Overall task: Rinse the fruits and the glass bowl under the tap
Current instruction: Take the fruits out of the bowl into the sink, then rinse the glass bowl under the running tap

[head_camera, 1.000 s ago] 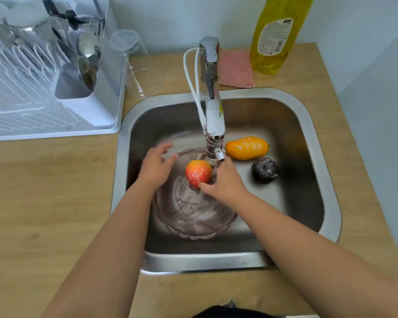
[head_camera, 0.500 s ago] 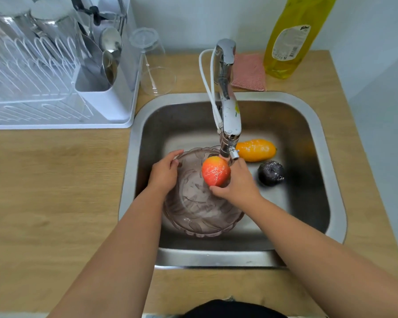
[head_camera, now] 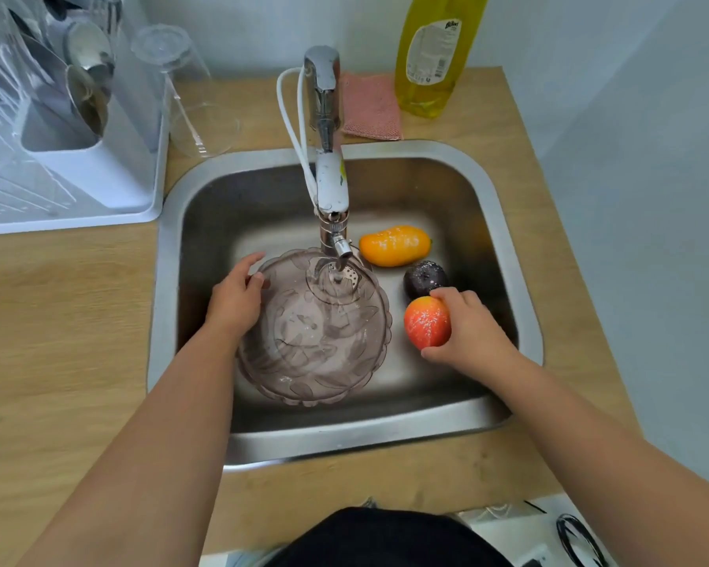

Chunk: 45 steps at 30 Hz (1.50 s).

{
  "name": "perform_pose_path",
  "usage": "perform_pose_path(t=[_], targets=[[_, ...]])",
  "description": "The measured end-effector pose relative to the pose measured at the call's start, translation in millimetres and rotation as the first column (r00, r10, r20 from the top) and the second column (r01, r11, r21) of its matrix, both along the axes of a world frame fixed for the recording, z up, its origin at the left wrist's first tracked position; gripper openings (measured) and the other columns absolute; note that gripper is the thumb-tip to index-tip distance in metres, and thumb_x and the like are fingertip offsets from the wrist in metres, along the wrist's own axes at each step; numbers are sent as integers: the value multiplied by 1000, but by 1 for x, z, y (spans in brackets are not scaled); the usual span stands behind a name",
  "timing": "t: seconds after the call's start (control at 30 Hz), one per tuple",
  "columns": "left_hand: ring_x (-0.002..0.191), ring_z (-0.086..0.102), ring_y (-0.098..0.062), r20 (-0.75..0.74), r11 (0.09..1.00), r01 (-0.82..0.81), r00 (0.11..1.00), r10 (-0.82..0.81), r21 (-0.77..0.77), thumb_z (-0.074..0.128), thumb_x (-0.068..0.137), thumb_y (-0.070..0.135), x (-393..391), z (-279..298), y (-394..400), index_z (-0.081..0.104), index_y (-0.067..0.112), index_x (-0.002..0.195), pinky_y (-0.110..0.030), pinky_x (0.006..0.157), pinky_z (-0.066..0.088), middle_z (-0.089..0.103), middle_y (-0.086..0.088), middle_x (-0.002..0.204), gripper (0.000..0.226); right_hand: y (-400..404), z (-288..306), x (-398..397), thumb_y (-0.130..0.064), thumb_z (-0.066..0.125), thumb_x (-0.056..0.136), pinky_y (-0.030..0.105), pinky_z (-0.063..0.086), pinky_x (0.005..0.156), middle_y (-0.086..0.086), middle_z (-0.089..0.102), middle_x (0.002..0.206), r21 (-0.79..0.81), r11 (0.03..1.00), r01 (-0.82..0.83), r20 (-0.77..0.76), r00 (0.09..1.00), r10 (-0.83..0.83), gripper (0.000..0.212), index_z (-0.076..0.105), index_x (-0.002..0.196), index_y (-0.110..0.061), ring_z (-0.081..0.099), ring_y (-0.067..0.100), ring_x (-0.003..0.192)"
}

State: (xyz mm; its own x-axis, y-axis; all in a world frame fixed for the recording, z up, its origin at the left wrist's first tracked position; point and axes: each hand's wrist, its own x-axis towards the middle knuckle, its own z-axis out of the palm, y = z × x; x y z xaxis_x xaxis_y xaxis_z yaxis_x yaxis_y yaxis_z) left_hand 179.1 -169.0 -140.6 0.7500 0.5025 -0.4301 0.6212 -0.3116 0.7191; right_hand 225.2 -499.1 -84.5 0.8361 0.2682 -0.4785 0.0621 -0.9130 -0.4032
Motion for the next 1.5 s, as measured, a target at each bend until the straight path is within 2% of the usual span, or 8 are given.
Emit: perform_pose_path(t=[0.13,0.4,0.7,0.97,1.07,1.27,1.4,1.5], targets=[[112,62,-24,-18,999,37,999,-37,6,44,106,28,-2,0,1,39,42,148,-38,97,47,68,-4,119,44,9,-6,5,-27,84,66,44,44,102,8,38,136,-16,999,-38,-114,993,36,90,34,140,-31,46,32,122],[125,57,-31,-68,993,54,997,-47,104,45,105,26,-1,-5,0,56,20,142,-32,96,41,63,-10,135,38,9,-10,3,-24,87,62,46,46,97,9,39,130,-113,987,-115,-100,990,104,91,34,136,-29,45,34,119],[111,62,-26,-81,996,38,996,-31,84,45,105,27,-8,7,-2,60,23,135,-37,96,49,68,-6,122,34,10,5,-4,-29,91,56,47,44,98,13,38,134,-198,970,-140,-147,983,111,115,20,146,-31,43,38,123],[114,61,-26,14,999,-24,1000,23,49,41,107,29,-20,35,-6,57,25,137,-44,102,50,67,-6,121,34,19,67,30,-31,89,61,33,45,84,7,50,125,-93,970,-225,-120,970,213,97,34,141,-34,55,27,111],[115,61,-25,60,998,-43,997,40,37,41,107,30,-28,44,-6,57,25,136,-47,103,51,66,-4,122,33,37,92,64,-32,80,75,29,40,80,6,58,117,26,984,-175,4,984,175,72,43,136,-30,56,23,105],[118,57,-21,82,956,-218,968,237,-195,37,108,34,-37,55,-14,53,28,139,-39,102,48,62,1,127,36,102,130,118,-27,57,95,28,44,82,-6,60,104,514,842,-162,206,976,62,37,49,131,-33,57,10,93],[119,63,-24,32,816,-352,911,411,-458,40,104,44,-43,47,-15,62,26,132,-50,108,47,70,-3,127,40,145,135,142,-27,49,98,34,47,89,6,60,110,549,814,-188,215,973,80,41,42,139,-31,60,20,103],[114,66,-26,-49,695,-428,868,494,-578,40,104,51,-49,51,-21,65,29,125,-50,109,45,79,0,106,39,161,122,154,-30,48,98,43,48,95,10,63,113,489,850,-195,228,969,91,39,42,137,-33,62,25,103]])
